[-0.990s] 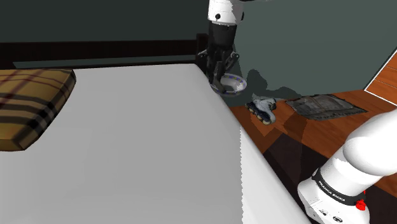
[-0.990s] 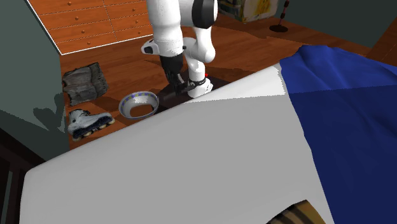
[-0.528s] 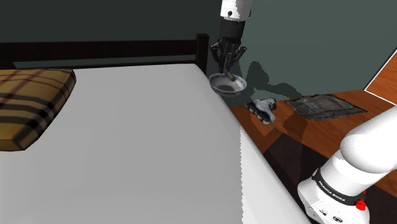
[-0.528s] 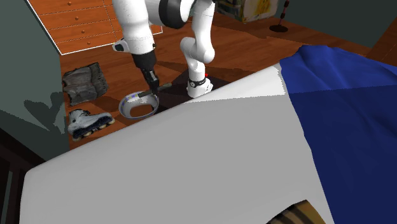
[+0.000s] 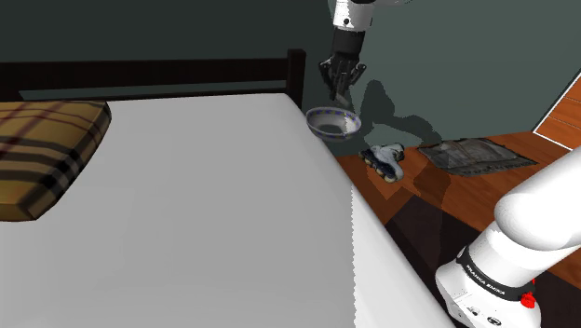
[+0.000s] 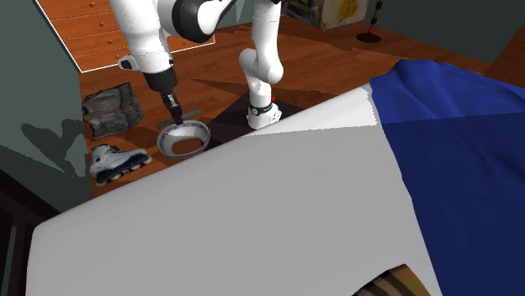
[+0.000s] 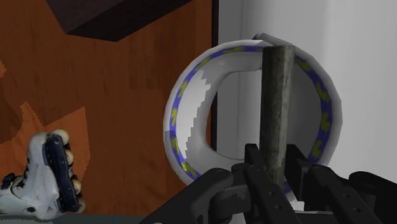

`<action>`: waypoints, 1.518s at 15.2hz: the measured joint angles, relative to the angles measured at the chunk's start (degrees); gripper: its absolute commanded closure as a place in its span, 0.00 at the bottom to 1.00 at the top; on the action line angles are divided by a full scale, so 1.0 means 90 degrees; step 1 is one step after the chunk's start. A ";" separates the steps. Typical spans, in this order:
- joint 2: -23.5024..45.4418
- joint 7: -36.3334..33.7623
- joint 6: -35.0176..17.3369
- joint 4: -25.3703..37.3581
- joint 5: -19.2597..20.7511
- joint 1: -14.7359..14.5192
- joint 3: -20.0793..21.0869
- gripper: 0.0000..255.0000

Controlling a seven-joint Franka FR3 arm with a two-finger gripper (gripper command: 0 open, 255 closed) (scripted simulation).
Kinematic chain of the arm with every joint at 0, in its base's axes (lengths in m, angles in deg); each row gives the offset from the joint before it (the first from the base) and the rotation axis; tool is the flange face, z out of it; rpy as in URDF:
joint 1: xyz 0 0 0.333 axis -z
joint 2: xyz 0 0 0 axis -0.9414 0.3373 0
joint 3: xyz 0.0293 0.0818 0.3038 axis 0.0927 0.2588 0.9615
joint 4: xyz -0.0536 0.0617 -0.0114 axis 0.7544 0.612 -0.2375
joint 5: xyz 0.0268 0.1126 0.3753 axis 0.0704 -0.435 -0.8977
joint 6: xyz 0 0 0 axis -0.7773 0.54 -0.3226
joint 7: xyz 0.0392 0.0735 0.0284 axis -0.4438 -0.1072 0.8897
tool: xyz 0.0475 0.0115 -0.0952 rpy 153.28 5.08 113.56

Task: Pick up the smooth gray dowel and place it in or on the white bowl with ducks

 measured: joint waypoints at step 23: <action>0.0204 0.0040 -0.1033 -0.0836 0.0027 -0.0006 0.0037 0.00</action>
